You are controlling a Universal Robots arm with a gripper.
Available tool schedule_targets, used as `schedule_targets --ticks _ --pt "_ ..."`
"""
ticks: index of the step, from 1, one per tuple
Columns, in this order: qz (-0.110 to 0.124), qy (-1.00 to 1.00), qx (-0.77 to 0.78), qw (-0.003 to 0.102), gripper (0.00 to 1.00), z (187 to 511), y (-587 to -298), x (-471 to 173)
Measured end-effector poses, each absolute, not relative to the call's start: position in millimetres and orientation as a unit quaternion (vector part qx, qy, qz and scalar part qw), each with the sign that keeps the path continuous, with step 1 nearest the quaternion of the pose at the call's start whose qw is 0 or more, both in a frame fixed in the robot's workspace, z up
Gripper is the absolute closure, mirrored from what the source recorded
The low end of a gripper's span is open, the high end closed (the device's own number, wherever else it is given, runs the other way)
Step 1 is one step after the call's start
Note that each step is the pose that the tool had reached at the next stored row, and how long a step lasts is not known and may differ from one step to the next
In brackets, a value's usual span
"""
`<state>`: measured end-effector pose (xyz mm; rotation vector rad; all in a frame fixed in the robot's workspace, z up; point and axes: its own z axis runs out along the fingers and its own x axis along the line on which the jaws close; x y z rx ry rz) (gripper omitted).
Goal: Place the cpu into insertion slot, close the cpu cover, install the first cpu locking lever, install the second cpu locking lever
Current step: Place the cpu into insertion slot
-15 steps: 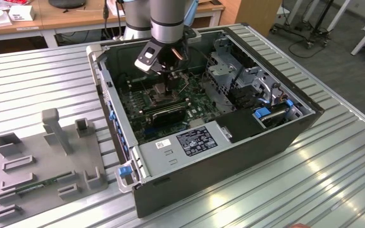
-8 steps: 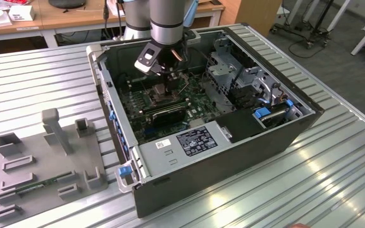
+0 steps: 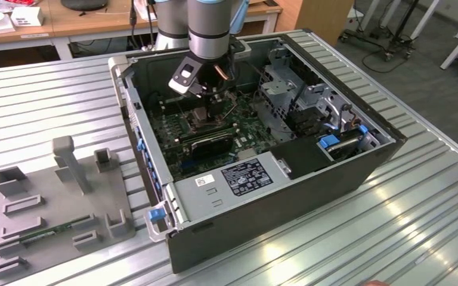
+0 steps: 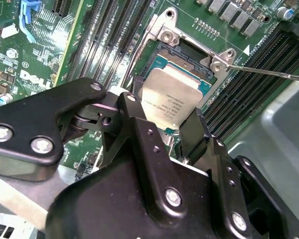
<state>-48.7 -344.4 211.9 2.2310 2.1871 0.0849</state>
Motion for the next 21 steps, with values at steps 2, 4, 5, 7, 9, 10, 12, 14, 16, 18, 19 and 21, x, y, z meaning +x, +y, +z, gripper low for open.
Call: schedule_targets --ticks 2,4,5,7,9,10,12,14,16,18,19,21 --pt "0.027 0.700 0.714 0.008 0.46 211.8 -344.4 -48.7" --pt "0.027 0.700 0.714 0.008 0.46 211.7 -344.4 -48.7" --pt "0.027 0.700 0.714 0.008 0.46 211.6 -344.4 -48.7" --pt "0.028 0.700 0.714 0.008 0.46 210.6 -344.3 -48.6" --pt "0.027 0.700 0.714 0.008 0.46 209.6 -344.4 -48.7" --pt "0.027 0.700 0.714 0.008 0.46 208.9 -344.4 -48.7" --pt "0.027 0.700 0.714 0.008 0.46 207.5 -344.4 -48.7" --pt "0.027 0.700 0.714 0.008 0.46 206.5 -344.4 -48.7" --pt "0.027 0.700 0.714 0.008 0.46 205.8 -344.4 -48.7" --pt "0.027 0.700 0.714 0.008 0.46 205.2 -344.4 -48.7" --pt "0.027 0.700 0.714 0.008 0.46 204.9 -344.4 -48.7" --pt "0.027 0.700 0.714 0.008 0.46 203.8 -344.4 -48.7"
